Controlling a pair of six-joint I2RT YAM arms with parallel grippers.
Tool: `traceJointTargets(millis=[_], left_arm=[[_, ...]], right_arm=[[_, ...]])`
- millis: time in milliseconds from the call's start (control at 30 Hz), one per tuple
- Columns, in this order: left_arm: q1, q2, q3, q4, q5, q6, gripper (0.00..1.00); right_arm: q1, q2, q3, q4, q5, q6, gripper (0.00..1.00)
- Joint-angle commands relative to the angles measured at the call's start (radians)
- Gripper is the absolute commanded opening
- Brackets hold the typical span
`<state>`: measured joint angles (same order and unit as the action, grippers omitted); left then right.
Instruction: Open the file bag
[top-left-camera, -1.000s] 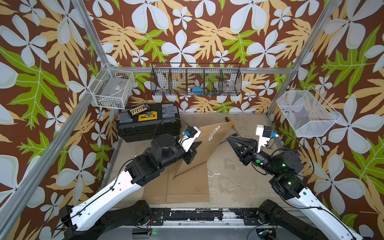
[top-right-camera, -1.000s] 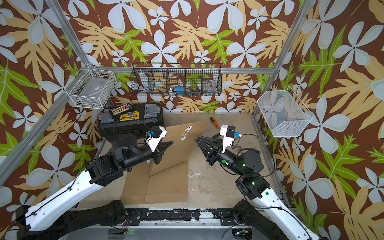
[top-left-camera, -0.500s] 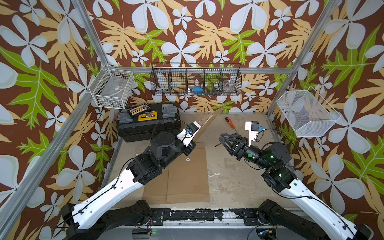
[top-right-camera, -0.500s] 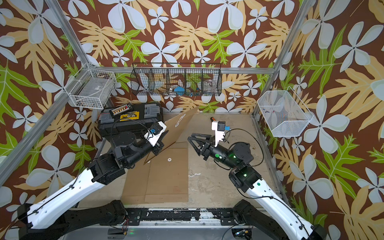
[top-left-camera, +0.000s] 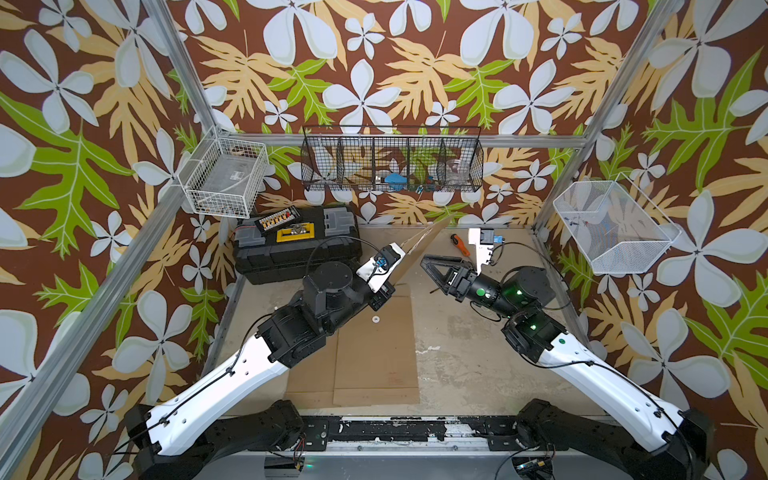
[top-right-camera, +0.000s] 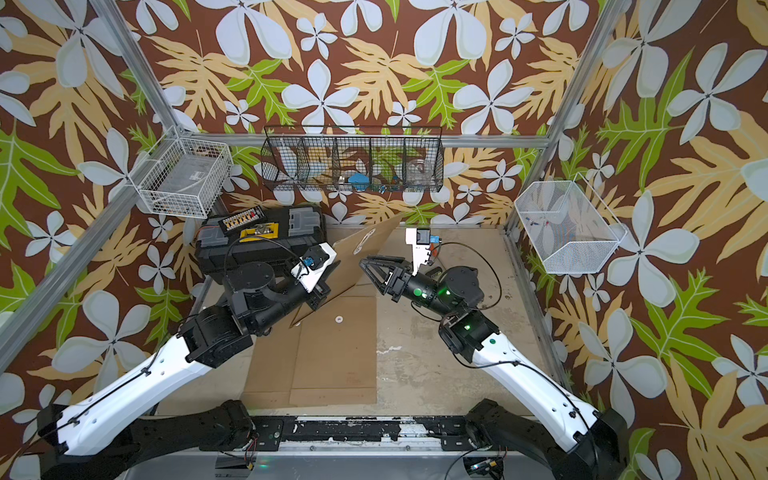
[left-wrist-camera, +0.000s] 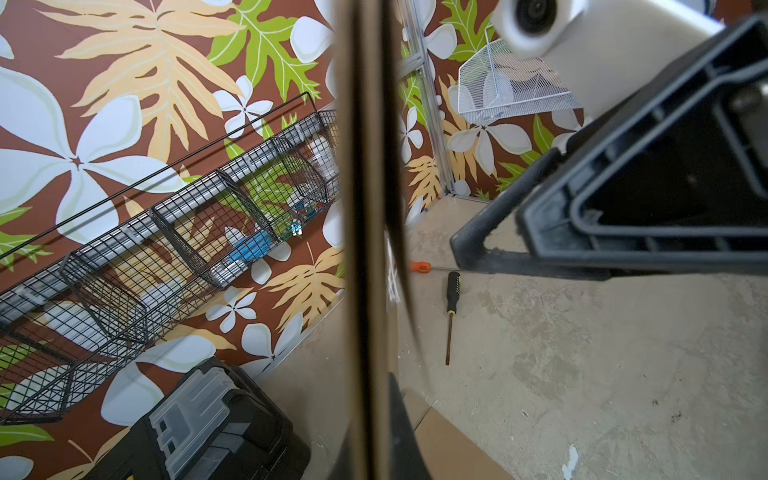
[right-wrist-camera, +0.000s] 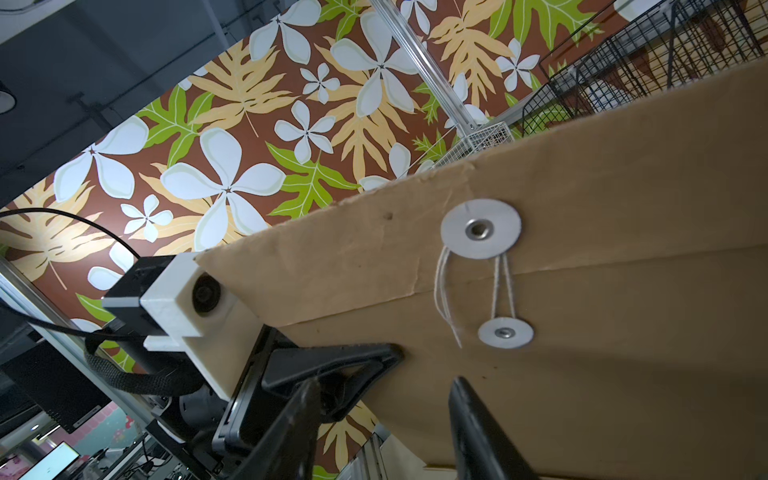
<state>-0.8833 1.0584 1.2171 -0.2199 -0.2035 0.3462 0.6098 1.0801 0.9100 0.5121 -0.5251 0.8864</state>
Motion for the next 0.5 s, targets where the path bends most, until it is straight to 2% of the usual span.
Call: traceJointTargets(millis=[0, 467], left_arm=[[-0.002, 0.002, 0.009, 0.037, 0.018, -0.005, 0.0], [-0.002, -0.003, 0.001, 0.033, 0.054, -0.009, 0.0]], right_arm=[[0.0, 0.026, 0.019, 0.062, -0.017, 0.022, 0.51], [0.001, 0.088, 0.049, 0.071, -0.021, 0.02, 0.42]])
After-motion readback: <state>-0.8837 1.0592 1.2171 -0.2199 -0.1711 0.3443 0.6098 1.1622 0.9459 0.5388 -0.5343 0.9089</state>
